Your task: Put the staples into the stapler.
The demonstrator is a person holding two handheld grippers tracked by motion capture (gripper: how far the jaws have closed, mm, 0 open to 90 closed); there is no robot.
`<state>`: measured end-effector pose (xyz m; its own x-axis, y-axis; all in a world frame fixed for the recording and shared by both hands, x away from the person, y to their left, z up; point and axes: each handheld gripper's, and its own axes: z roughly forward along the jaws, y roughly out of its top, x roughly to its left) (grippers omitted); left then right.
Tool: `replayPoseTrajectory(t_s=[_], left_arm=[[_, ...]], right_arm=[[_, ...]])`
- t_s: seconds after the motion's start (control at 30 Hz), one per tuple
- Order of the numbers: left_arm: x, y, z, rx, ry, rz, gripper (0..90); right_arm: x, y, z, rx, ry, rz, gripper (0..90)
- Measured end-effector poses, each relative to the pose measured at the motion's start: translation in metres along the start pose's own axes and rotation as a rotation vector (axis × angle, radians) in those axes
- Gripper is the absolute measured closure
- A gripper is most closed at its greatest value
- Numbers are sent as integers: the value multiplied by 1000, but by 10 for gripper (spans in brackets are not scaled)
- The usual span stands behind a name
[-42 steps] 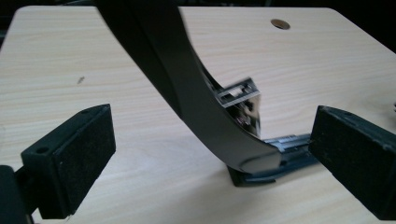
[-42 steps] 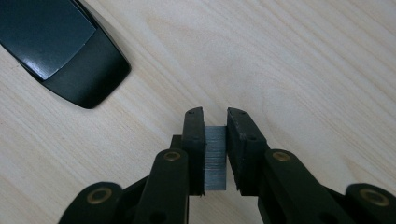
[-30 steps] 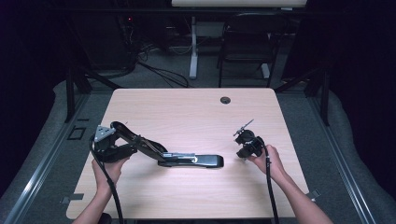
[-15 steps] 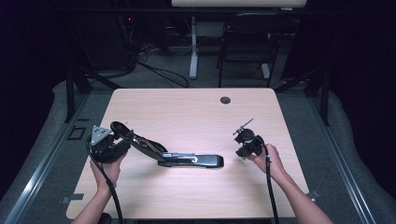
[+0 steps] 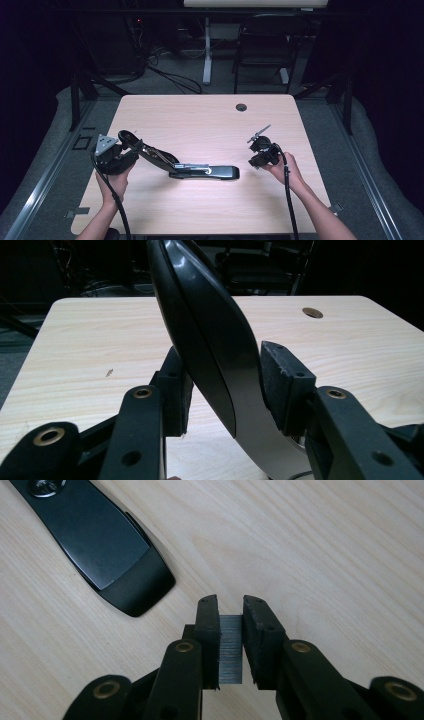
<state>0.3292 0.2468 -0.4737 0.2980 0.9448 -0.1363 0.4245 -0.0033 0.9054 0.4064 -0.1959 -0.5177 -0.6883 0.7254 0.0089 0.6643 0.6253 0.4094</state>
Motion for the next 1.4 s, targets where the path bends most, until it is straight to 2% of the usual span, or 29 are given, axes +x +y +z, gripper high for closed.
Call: replayPoseTrajectory(t_s=[0.03,0.23,0.37,0.5,0.57,1.0,1.4], left_arm=[[1,0,0,0,-5,2,575],[2,0,0,4,-13,10,572],[3,-1,0,-7,-26,-2,576],[3,0,0,-4,-29,3,574],[4,-1,0,-11,-31,-3,575],[4,-1,0,-11,-33,-3,575],[4,-1,0,-9,-35,0,574]], right_arm=[[1,1,0,-13,5,7,782],[4,6,-1,-24,29,-19,782],[7,10,-1,-28,41,-45,783],[10,13,0,-46,61,-50,783],[9,14,-1,-33,59,-69,783],[15,24,-3,-51,95,-118,783],[23,37,2,-50,112,-164,783]])
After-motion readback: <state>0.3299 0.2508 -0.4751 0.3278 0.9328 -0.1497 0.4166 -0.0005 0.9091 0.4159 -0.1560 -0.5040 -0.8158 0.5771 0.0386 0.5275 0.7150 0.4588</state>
